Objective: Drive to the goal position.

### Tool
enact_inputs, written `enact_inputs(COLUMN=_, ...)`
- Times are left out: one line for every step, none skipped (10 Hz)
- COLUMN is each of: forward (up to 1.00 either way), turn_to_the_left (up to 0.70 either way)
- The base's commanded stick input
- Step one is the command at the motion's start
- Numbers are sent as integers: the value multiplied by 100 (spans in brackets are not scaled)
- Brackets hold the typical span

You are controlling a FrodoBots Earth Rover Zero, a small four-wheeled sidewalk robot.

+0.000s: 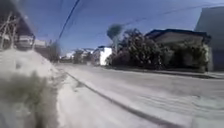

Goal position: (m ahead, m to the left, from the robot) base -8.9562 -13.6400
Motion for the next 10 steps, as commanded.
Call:
enact_inputs(forward=0, turn_to_the_left=-70)
enact_inputs(forward=0, turn_to_the_left=-70)
enact_inputs(forward=0, turn_to_the_left=-70)
enact_inputs(forward=0, turn_to_the_left=-70)
enact_inputs(forward=0, turn_to_the_left=-70)
enact_inputs(forward=0, turn_to_the_left=-70)
enact_inputs(forward=0, turn_to_the_left=-70)
enact_inputs(forward=0, turn_to_the_left=-70)
enact_inputs(forward=0, turn_to_the_left=-70)
enact_inputs(forward=0, turn_to_the_left=-70)
